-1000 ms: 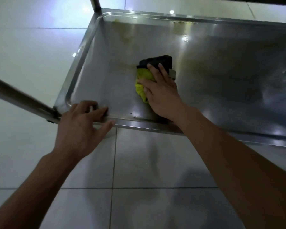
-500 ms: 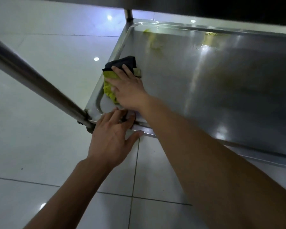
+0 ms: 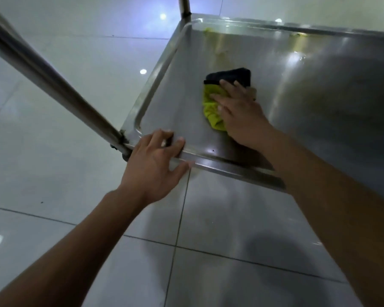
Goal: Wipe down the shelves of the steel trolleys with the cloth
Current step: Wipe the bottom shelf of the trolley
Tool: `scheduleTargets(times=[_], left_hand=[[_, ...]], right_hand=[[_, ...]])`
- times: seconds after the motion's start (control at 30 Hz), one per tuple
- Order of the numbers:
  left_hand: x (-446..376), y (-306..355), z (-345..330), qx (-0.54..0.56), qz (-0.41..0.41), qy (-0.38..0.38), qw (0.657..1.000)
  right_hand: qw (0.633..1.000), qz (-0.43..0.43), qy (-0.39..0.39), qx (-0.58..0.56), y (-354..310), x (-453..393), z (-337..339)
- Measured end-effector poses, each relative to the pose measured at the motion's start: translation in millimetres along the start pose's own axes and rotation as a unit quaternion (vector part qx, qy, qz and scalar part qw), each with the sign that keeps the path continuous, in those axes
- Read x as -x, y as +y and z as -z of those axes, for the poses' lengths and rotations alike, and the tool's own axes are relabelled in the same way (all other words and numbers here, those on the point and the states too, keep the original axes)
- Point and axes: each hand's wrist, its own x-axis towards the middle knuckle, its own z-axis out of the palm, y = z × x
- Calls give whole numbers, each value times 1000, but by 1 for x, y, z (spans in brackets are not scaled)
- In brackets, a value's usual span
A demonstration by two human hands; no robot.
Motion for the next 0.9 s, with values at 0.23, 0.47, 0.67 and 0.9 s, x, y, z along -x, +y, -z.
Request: scheduleTargets(times=[0.23,0.47,0.67,0.9], left_hand=[[-22,98,7,14,-126,-39,991],[-11,184,-32,-113,-309,-43,943],[-12,210,-36,-109,-291,-73,948],[-13,236,-43,-131,-284,-60,948]], right_hand=[[998,-55,12,24,66,88,44],[992,-111,50,45,98,175,69],[980,-148,-6,130,97,235,89],[970,-75,-113,202,132,245,120]])
